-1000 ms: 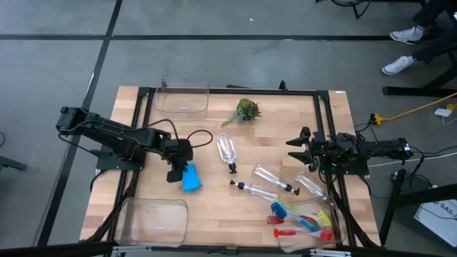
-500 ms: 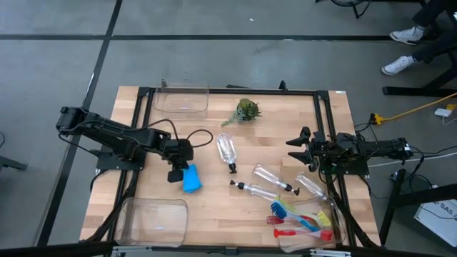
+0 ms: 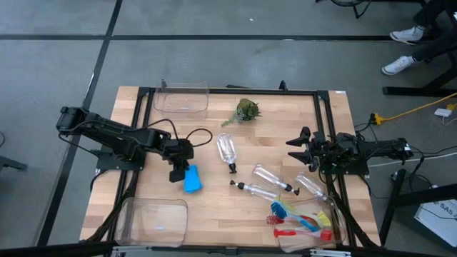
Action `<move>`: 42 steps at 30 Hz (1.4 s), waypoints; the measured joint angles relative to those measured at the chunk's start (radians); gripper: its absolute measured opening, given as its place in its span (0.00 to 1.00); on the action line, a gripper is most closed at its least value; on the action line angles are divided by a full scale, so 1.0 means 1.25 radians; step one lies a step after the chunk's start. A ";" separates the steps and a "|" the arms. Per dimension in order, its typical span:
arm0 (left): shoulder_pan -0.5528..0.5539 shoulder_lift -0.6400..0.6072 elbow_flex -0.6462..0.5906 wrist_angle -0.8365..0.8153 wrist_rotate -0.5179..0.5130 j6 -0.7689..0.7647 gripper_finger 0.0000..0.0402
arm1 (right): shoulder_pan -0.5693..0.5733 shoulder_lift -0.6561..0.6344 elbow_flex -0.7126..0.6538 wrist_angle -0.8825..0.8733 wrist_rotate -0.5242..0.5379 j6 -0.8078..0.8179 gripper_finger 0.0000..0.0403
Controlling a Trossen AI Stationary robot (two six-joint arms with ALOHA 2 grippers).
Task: Pick & Place Kitchen Sink Supplies
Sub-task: Put the blue sponge into the top transparent bin
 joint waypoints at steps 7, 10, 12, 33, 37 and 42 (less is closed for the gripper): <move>0.000 0.000 0.000 0.002 -0.022 -0.016 0.32 | 0.000 0.000 0.000 0.000 0.000 0.000 0.61; 0.000 -0.002 0.000 0.011 -0.021 -0.040 0.35 | 0.000 0.000 0.000 0.000 0.000 0.000 0.61; 0.000 -0.003 0.002 0.010 0.001 -0.038 0.37 | 0.000 0.000 0.000 0.000 0.000 0.000 0.61; 0.000 0.036 0.005 0.010 0.120 0.017 0.02 | 0.000 0.000 0.000 0.000 0.000 0.000 0.61; 0.000 0.027 0.005 0.009 0.119 0.023 0.01 | 0.000 0.000 0.000 0.000 0.000 0.000 0.61; 0.000 -0.003 0.005 0.012 0.118 0.039 0.01 | 0.000 0.000 0.000 0.000 0.000 0.000 0.61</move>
